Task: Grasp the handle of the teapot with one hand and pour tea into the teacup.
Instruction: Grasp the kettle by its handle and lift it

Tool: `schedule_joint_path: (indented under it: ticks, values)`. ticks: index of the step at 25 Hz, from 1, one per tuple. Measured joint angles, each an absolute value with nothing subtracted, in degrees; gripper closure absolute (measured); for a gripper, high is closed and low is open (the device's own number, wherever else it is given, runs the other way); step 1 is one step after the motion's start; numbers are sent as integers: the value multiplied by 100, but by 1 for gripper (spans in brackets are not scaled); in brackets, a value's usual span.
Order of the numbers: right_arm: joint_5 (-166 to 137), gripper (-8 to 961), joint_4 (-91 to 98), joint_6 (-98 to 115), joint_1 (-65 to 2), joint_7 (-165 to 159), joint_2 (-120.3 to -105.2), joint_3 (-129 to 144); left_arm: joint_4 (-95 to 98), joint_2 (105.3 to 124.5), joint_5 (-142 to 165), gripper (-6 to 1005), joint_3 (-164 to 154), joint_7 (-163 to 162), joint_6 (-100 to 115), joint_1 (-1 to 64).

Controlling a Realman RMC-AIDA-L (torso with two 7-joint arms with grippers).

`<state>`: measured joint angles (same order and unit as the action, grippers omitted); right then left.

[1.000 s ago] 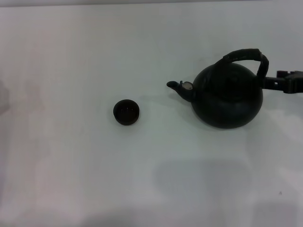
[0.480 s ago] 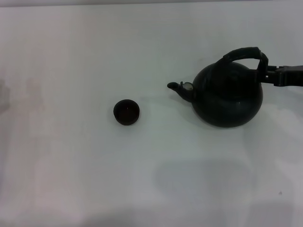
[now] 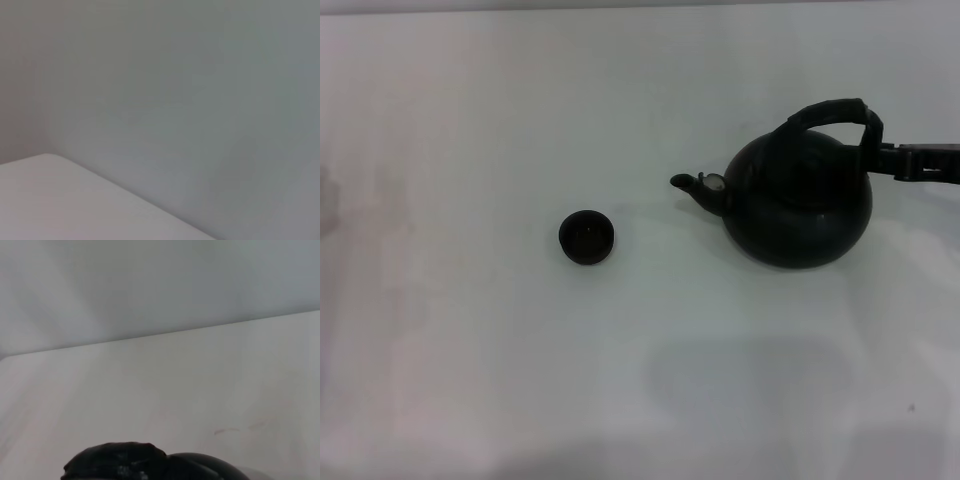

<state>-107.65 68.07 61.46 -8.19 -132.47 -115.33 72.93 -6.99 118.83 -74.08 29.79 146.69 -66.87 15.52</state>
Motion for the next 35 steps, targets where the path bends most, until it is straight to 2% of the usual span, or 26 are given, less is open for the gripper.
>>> schedule_joint_path:
  ticks: [5, 27, 32, 35]
  values:
    - [-10765, 315, 6807, 6143, -825, -13240, -11533, 7297, -695, 11878, -7409, 387, 2979, 14668, -6689, 1519]
    - [-10720, 443, 6821, 6133, -830, -13236, -11529, 7230, -633, 11874, -7409, 387, 2989, 14668, -6708, 1527]
    - [-10715, 498, 6839, 6145, -833, -13156, -11524, 7231, -604, 11874, -7409, 387, 2997, 14671, -6709, 1552]
    - [-10711, 494, 6865, 6149, -834, -13043, -11531, 7245, -560, 11874, -7409, 387, 2992, 14672, -6709, 1565]
